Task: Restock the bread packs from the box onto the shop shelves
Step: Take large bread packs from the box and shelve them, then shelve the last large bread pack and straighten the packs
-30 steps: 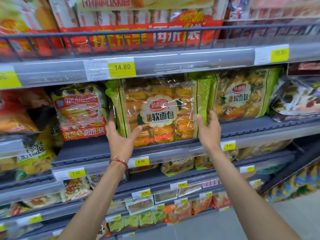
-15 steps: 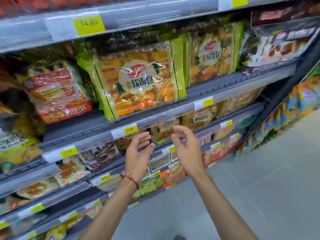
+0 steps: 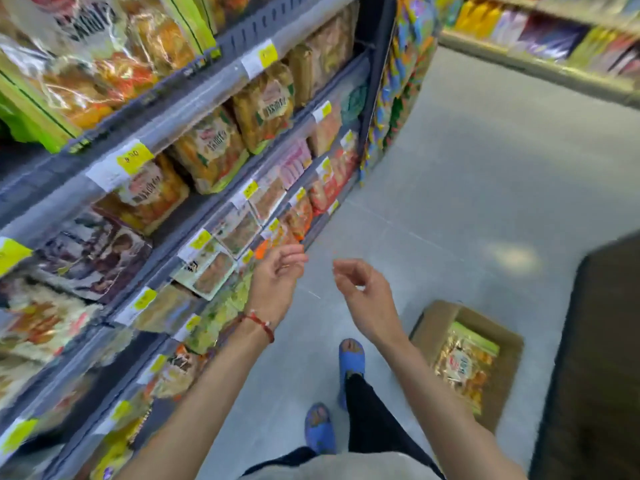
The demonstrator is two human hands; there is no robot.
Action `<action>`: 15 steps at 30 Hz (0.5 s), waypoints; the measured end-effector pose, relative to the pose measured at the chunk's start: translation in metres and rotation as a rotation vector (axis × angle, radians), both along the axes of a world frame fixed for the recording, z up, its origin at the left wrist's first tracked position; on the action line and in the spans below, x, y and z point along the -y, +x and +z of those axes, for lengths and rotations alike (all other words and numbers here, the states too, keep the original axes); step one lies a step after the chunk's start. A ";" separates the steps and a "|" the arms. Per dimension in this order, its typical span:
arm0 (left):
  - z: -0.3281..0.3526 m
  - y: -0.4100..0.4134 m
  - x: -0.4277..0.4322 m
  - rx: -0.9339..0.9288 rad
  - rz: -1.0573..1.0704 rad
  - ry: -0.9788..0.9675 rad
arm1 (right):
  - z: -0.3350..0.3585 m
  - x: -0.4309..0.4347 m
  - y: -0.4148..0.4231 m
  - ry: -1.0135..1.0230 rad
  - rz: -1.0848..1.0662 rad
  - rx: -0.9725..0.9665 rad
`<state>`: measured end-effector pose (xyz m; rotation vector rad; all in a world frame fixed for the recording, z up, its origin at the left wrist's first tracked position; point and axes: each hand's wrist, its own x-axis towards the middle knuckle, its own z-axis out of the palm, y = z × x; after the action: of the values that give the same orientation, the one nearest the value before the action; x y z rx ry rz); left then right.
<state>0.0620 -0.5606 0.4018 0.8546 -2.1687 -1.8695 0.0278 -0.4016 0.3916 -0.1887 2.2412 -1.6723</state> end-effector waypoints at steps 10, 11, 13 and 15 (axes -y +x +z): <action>-0.026 0.021 -0.144 0.151 -0.327 0.062 | -0.026 -0.165 0.083 0.017 -0.286 0.163; -0.029 0.022 -0.162 0.158 -0.354 0.063 | -0.030 -0.185 0.089 0.021 -0.313 0.169; -0.032 0.025 -0.203 0.173 -0.399 0.076 | -0.034 -0.229 0.099 0.033 -0.359 0.179; -0.035 0.031 -0.246 0.196 -0.440 0.107 | -0.035 -0.274 0.109 0.054 -0.376 0.188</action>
<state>0.0931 -0.3146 0.3672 0.6377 -2.5645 -2.1965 0.1373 -0.1279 0.3565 0.4113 2.2743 -1.7184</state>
